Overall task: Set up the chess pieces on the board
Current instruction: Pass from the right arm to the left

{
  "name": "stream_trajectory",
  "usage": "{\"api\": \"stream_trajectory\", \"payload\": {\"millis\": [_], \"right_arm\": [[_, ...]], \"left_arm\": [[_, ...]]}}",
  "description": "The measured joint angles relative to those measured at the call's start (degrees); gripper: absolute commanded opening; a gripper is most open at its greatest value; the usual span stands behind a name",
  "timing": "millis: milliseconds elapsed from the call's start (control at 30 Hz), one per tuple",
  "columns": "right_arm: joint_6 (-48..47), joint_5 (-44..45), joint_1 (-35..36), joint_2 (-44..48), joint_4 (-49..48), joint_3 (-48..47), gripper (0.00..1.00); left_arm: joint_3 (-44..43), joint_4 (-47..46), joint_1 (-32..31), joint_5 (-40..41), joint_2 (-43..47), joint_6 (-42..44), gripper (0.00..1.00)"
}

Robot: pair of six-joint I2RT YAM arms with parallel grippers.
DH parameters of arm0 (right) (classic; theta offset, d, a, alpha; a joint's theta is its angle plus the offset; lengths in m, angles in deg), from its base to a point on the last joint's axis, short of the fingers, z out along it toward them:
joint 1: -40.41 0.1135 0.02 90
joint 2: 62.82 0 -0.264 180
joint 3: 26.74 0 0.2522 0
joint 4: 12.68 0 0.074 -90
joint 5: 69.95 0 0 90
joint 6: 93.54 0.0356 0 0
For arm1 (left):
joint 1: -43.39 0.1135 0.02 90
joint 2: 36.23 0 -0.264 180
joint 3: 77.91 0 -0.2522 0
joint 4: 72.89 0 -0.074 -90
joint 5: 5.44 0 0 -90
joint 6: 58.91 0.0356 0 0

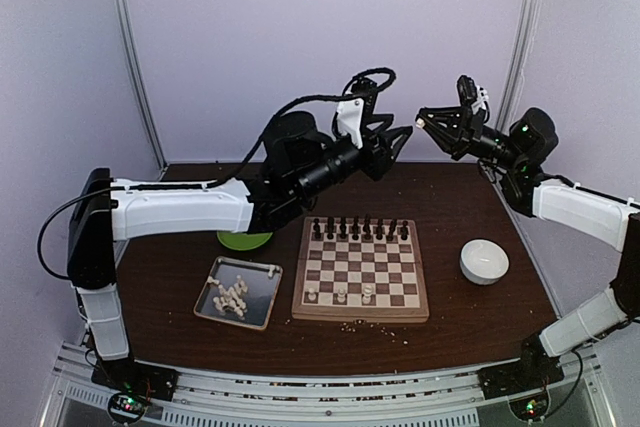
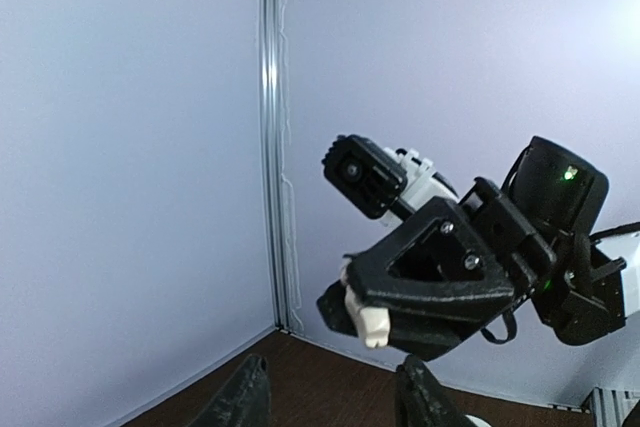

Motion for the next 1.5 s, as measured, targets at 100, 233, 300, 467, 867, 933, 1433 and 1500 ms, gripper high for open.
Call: {"api": "stream_trajectory", "payload": {"millis": [100,233,300,467,867,933,1433,1500], "right_arm": [[-0.6,0.0,0.6,0.0,0.1,0.1,0.05],[-1.1,0.2,1.0,0.0,0.2,0.5,0.05],[-1.1,0.2,1.2,0.0,0.2,0.8,0.06],[-1.1,0.4,1.2,0.0,0.1,1.0,0.06],[-2.5,0.5,1.3,0.2,-0.1,1.3,0.07],[-2.9,0.4,1.3,0.3,-0.1,1.4,0.07],[-7.9,1.1,1.3,1.4,2.6,1.7,0.17],[-8.9,1.2,1.3,1.6,3.6,1.8,0.23]], "left_arm": [[-1.9,-0.6,-0.1,-1.4,-0.7,0.0,0.4],[-3.6,-0.4,-0.2,-2.7,-1.4,0.0,0.37],[-3.9,-0.1,-0.2,-3.1,-1.7,0.0,0.36],[-5.5,1.3,-0.2,-3.9,-2.6,-0.1,0.37],[-7.5,5.5,-0.4,-4.6,-4.0,-0.1,0.24],[-7.9,6.4,-0.4,-4.6,-4.2,-0.1,0.21],[-8.9,9.4,-0.4,-4.8,-4.5,0.7,0.03],[-8.9,9.9,-0.4,-4.8,-4.5,1.0,0.02]]}}
